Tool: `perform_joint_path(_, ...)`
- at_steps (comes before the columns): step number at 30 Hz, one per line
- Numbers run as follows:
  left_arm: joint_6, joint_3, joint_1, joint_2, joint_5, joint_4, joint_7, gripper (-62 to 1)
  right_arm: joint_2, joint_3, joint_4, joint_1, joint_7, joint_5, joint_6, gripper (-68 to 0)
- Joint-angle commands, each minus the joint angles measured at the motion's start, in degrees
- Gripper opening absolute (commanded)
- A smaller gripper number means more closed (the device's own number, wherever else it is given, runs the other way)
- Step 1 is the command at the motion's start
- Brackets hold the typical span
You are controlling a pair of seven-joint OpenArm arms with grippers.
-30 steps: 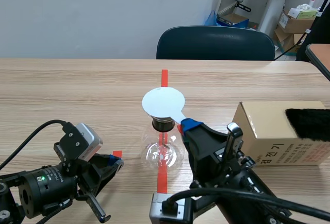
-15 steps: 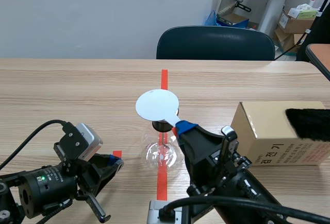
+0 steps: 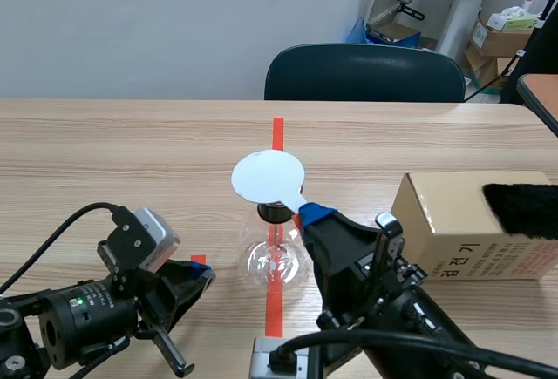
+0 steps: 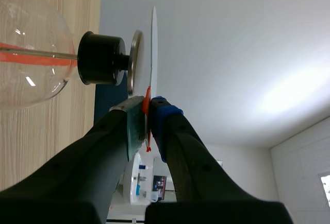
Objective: Do the electroscope experiment
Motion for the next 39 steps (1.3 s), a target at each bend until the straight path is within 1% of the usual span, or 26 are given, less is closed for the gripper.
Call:
perform_joint_path(1,-0.1,-0.3,-0.2,0.2,0.2,1.2,-0.9,-58.4,0.6,0.0,0.5,0.5,-1.6,0.0,-0.8,-66.7)
perform_joint_path(10,-0.1,-0.3,-0.2,0.2,0.2,1.2,-0.9,-58.4,0.6,0.0,0.5,0.2,-14.7,0.0,-0.9,-66.7)
perform_joint_path(15,-0.1,-0.3,-0.2,0.2,0.2,1.2,-0.9,-58.4,1.1,0.0,0.5,-1.2,-20.7,0.0,-0.9,-66.7)
perform_joint_path(20,-0.1,-0.3,-0.2,0.2,0.2,1.2,-0.9,-58.4,1.3,0.0,0.5,-2.5,-26.8,0.0,-2.5,-66.7)
perform_joint_path(22,-0.1,-0.3,-0.2,0.2,0.2,1.2,-0.9,-58.4,1.5,0.0,0.5,-2.5,-29.3,0.0,-2.8,-66.7)
perform_joint_path(26,-0.1,-0.3,-0.2,0.2,0.2,1.2,-0.9,-58.4,1.9,0.0,0.5,-2.5,-31.7,0.0,-2.9,-66.7)
perform_joint_path(28,-0.1,-0.3,-0.2,0.2,0.2,1.2,-0.9,-58.4,1.9,0.1,0.5,-2.5,-32.3,-0.1,-3.4,-66.7)
perform_joint_path(34,-0.1,-0.3,-0.2,0.2,0.2,1.2,-0.9,-58.4,2.1,0.1,0.5,-2.5,-33.3,-0.6,-4.1,-66.7)
perform_joint_path(39,-0.1,-0.3,-0.2,0.2,0.2,1.2,-0.9,-58.4,2.0,0.1,0.5,-2.5,-33.1,-0.7,-4.3,-66.7)
